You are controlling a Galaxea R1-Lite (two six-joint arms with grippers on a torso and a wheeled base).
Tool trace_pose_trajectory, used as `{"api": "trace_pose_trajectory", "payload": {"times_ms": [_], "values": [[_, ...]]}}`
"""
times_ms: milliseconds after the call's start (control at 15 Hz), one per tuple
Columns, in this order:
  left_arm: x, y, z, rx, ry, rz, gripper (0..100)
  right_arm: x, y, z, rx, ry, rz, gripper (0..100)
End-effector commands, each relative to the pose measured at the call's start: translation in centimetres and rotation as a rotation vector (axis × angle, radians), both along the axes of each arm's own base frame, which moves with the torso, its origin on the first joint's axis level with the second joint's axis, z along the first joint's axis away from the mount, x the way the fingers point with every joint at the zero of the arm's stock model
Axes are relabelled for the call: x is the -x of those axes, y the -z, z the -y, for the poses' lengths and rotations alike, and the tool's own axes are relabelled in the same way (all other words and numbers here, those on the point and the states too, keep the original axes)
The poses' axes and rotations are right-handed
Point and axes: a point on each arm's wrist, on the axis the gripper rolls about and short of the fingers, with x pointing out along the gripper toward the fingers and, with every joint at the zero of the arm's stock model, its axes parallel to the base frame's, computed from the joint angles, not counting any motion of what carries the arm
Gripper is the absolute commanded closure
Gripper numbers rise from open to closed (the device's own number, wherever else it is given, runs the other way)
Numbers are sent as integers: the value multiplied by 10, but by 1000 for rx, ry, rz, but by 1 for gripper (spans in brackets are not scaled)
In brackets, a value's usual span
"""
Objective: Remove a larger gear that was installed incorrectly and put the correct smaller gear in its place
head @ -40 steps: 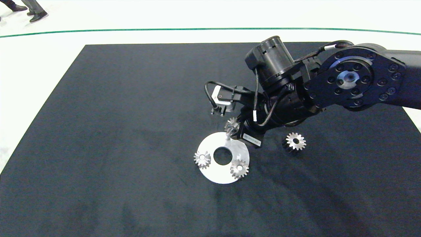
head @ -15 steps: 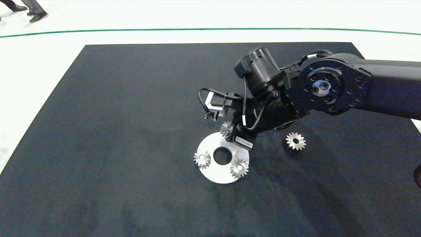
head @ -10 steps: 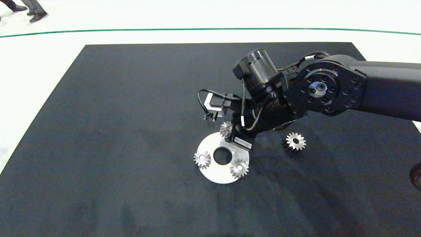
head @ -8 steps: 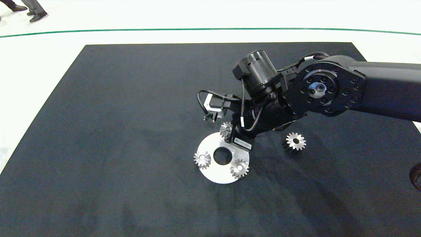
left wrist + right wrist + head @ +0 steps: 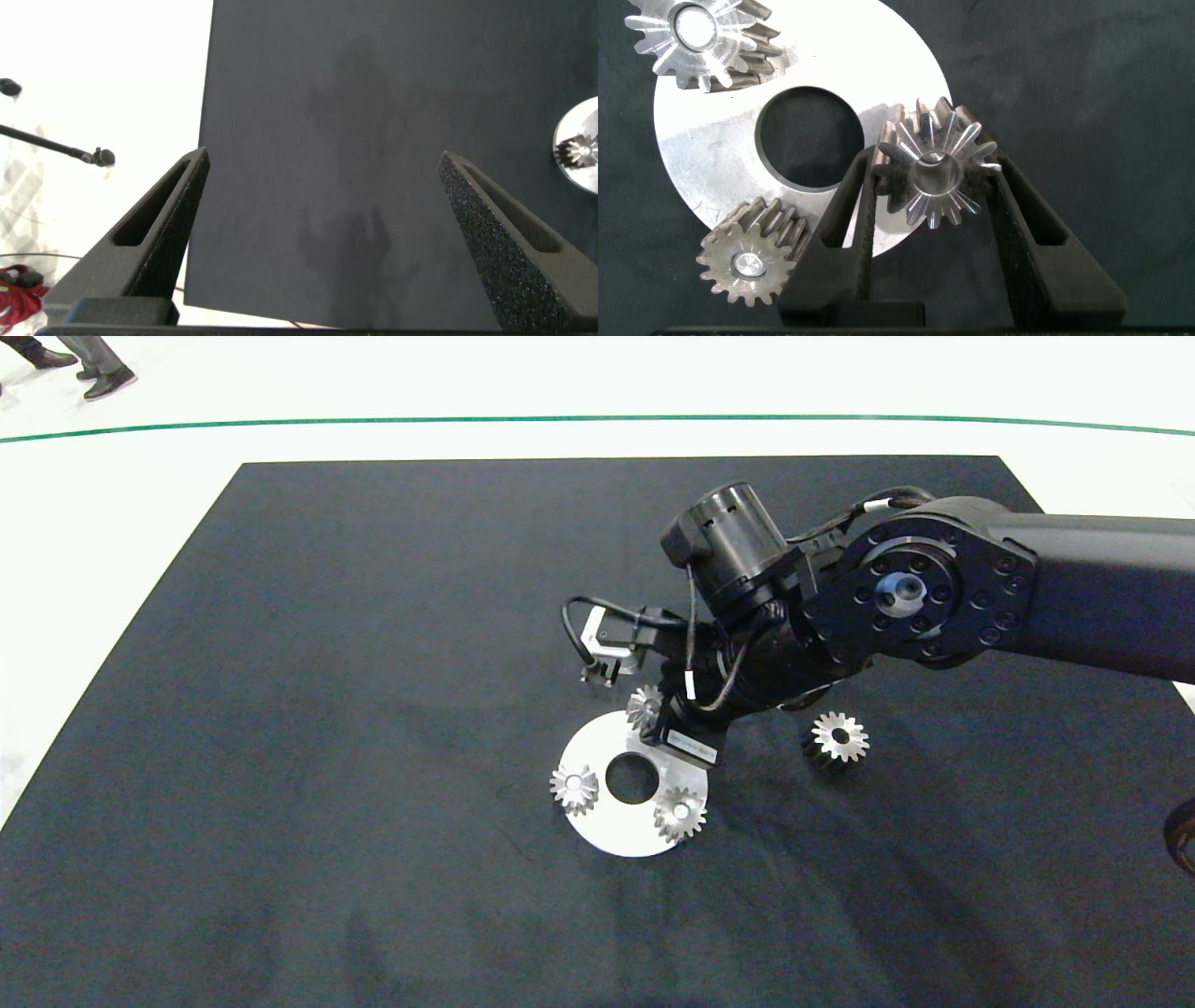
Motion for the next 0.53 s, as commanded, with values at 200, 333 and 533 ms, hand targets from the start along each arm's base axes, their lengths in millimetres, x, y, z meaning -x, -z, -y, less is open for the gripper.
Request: {"api": "trace_pose_trajectory", "payload": {"times_ms": [200, 333, 533], "values": [[0, 1, 0, 0, -2, -6, 0, 0, 0, 1, 2, -1, 1, 0], [0, 1, 0, 0, -2, -6, 0, 0, -1, 1, -2, -1, 2, 0], [0, 1, 0, 0, -2, -6, 0, -2, -1, 3, -1, 6, 2, 0]]}}
